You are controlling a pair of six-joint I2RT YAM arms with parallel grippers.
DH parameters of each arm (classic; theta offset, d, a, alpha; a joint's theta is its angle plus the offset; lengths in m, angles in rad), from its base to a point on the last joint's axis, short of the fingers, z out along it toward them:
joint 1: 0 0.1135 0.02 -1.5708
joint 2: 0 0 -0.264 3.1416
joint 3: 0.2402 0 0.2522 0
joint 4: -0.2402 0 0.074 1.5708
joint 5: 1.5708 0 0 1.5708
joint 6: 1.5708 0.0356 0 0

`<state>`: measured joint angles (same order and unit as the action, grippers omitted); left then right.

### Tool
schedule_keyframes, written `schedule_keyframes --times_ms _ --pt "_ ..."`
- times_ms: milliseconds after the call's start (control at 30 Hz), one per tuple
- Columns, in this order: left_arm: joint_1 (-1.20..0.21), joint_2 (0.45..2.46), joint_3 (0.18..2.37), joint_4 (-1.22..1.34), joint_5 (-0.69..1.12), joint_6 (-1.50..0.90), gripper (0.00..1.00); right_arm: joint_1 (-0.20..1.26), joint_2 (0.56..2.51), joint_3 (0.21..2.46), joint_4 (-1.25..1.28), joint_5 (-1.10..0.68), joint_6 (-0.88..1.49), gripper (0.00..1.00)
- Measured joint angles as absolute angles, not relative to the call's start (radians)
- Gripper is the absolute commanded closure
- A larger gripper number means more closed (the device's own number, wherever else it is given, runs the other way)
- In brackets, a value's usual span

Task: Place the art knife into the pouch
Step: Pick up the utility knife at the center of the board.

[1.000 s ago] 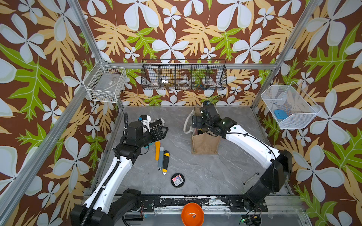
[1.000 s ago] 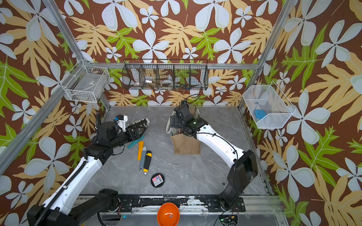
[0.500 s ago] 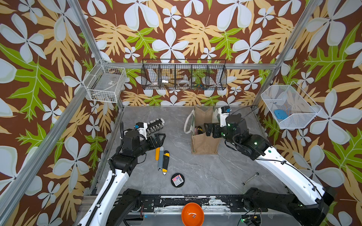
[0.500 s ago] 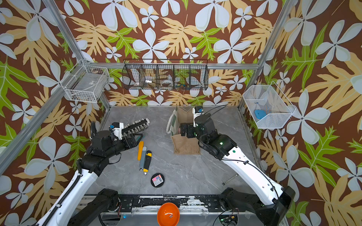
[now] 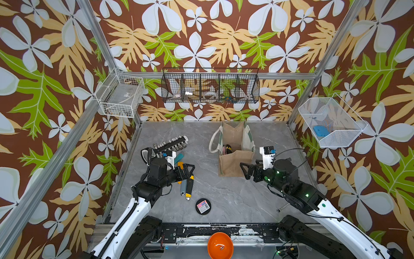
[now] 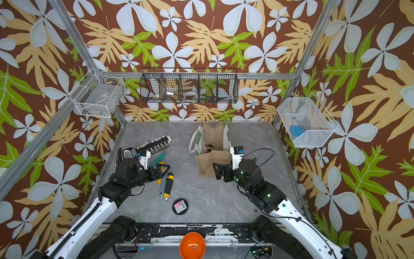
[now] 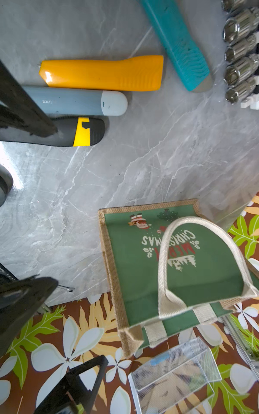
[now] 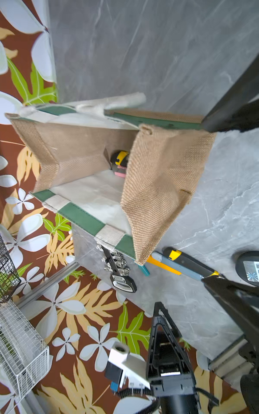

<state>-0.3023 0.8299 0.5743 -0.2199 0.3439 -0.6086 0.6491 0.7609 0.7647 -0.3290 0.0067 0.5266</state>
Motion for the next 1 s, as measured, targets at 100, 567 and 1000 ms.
schedule_keyframes --times_ms 100,567,1000 --pt "-0.324 0.862 0.562 -0.190 0.324 -0.613 0.01 0.649 0.768 0.741 -0.308 -0.025 0.551 0.00" --pt "-0.343 0.995 0.506 -0.156 0.202 -0.571 0.01 0.649 0.741 0.650 -0.252 -0.126 0.650 0.00" --pt "-0.374 1.151 0.466 -0.104 0.135 -0.565 0.17 0.649 0.701 0.636 -0.248 -0.130 0.714 0.00"
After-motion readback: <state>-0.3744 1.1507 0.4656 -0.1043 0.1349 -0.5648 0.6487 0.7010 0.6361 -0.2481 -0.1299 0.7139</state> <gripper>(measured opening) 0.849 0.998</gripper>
